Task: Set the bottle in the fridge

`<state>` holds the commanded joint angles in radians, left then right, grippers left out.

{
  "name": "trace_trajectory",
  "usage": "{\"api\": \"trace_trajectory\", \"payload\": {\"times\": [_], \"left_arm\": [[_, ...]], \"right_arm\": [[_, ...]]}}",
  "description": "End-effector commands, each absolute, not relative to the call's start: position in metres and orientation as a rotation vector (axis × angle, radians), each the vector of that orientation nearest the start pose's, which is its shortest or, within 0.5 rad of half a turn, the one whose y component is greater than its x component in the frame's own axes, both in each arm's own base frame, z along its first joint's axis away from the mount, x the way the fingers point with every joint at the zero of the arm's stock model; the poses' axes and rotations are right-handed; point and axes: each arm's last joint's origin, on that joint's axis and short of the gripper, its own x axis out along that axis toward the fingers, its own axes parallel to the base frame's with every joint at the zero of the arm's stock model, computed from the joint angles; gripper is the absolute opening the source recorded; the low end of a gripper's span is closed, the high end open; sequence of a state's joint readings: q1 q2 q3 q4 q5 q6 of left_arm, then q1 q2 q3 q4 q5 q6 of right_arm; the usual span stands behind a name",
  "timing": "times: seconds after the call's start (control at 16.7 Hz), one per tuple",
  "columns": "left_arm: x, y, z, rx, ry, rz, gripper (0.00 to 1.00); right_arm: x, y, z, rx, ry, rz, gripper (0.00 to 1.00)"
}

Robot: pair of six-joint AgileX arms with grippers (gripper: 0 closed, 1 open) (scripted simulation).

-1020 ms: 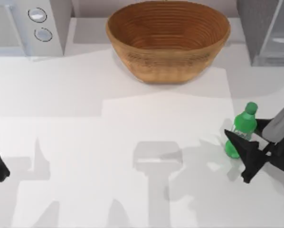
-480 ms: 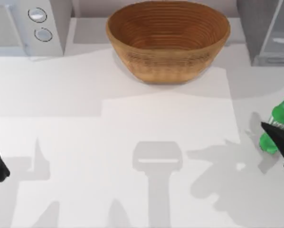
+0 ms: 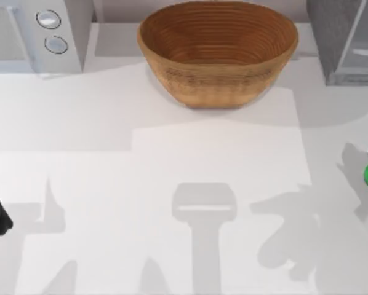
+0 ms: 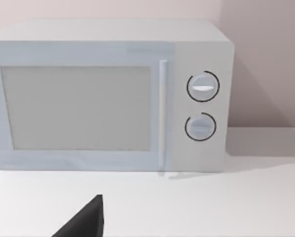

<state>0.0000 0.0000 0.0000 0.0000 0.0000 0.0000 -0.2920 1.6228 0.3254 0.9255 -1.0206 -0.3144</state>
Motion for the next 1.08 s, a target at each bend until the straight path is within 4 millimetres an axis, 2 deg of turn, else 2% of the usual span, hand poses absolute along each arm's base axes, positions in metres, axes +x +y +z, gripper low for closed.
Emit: {"api": "trace_trajectory", "payload": {"times": [0.24, 0.54, 0.84, 1.08], "left_arm": [[0.106, -0.001, 0.16, 0.0, 0.0, 0.0, 1.0], [0.106, -0.001, 0.16, 0.0, 0.0, 0.0, 1.0], [0.106, -0.001, 0.16, 0.0, 0.0, 0.0, 1.0], [0.106, -0.001, 0.16, 0.0, 0.0, 0.0, 1.0]], "right_arm": [[0.236, -0.041, 0.114, -0.075, 0.198, 0.758, 0.01], [0.224, -0.033, 0.14, -0.111, 0.18, 0.656, 0.01], [0.194, -0.018, 0.165, -0.117, 0.165, 0.502, 0.01], [0.163, -0.008, 0.175, -0.095, 0.139, 0.356, 0.01]]}}
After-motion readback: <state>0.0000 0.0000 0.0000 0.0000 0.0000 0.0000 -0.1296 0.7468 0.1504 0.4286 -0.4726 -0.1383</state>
